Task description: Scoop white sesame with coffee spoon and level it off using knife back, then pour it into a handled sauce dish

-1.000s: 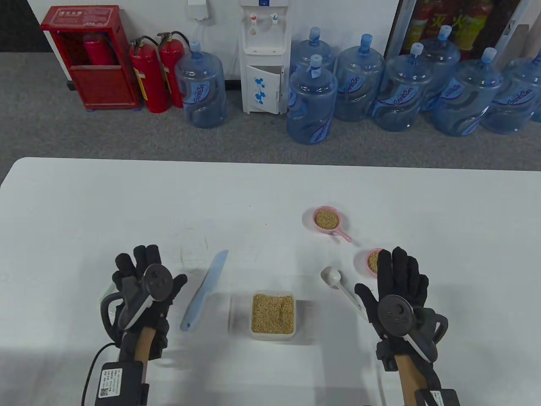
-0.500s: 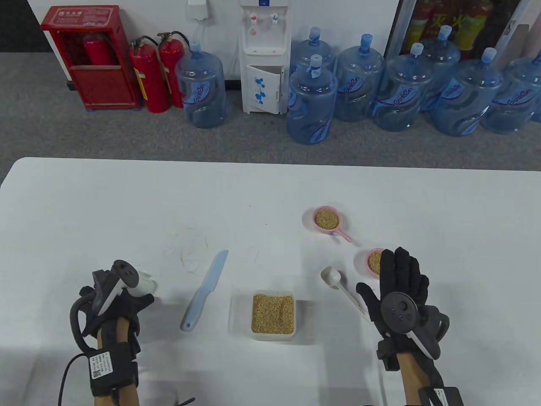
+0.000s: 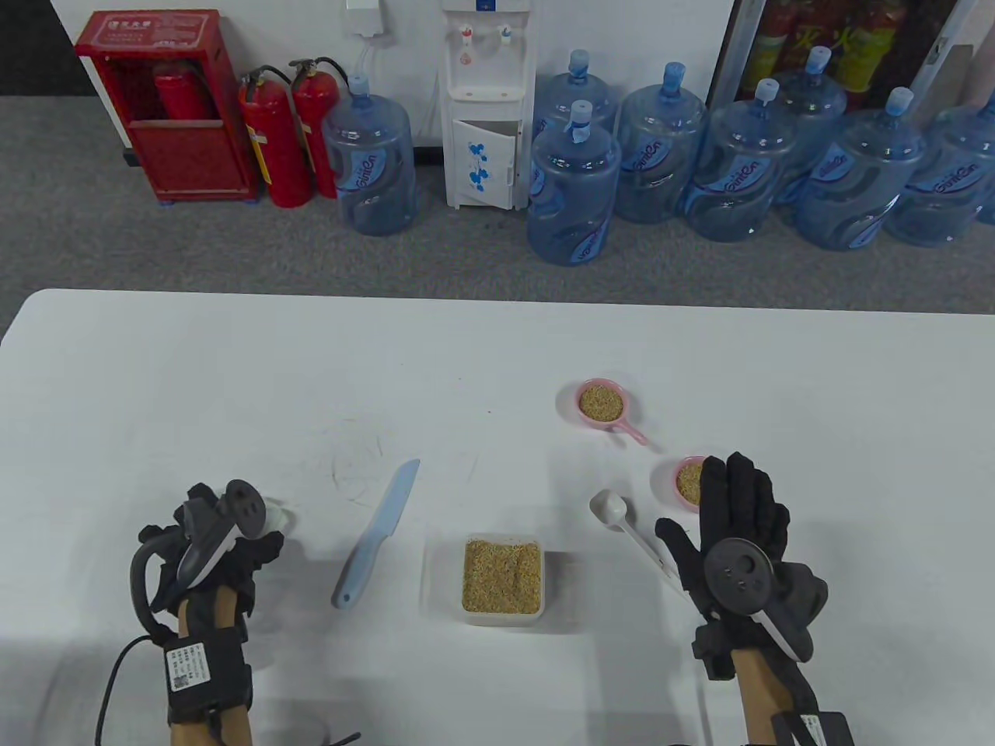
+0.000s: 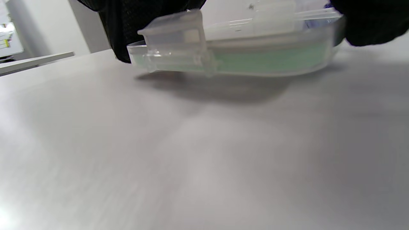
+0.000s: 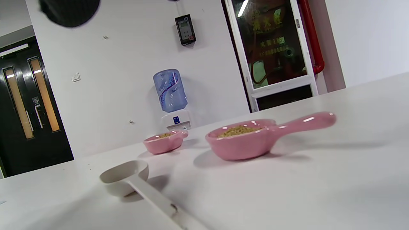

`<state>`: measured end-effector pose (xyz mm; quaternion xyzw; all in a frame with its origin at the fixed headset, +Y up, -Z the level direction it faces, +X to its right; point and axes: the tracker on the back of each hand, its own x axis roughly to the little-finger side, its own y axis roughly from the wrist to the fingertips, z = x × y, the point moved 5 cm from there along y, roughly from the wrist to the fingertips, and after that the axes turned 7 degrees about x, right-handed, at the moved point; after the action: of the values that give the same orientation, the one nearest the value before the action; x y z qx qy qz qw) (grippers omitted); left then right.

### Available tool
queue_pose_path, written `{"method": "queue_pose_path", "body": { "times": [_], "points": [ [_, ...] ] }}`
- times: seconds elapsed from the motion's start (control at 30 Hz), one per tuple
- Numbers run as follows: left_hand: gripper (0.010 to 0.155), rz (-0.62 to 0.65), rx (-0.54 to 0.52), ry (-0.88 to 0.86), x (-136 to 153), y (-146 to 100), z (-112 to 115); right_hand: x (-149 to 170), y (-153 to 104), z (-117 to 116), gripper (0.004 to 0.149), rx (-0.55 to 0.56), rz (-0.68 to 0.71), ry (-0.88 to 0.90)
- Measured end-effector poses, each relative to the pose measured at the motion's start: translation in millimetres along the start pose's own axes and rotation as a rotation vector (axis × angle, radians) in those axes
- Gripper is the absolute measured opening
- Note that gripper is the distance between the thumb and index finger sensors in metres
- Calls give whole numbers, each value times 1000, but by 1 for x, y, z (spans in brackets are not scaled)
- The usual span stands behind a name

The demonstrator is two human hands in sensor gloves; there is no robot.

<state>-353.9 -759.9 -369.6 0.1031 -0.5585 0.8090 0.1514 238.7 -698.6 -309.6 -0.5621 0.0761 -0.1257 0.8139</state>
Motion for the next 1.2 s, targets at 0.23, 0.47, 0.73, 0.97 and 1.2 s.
{"method": "queue_pose_path", "body": {
  "times": [0.23, 0.47, 0.73, 0.97, 1.2],
  "points": [
    [119, 481, -246, 74, -89, -57, -61, 0, 0, 0, 88, -10, -1, 1],
    [118, 964, -272, 233, -211, -146, -56, 0, 0, 0, 88, -10, 2, 9],
    [117, 1099, -194, 316, -268, -171, -31, 0, 0, 0, 87, -9, 9, 23],
    [116, 1113, -177, 354, -272, -172, -22, 0, 0, 0, 87, -8, 10, 31],
    [115, 1107, -152, 407, -276, -174, -15, 0, -1, 0, 87, -9, 12, 23]
  ]
}}
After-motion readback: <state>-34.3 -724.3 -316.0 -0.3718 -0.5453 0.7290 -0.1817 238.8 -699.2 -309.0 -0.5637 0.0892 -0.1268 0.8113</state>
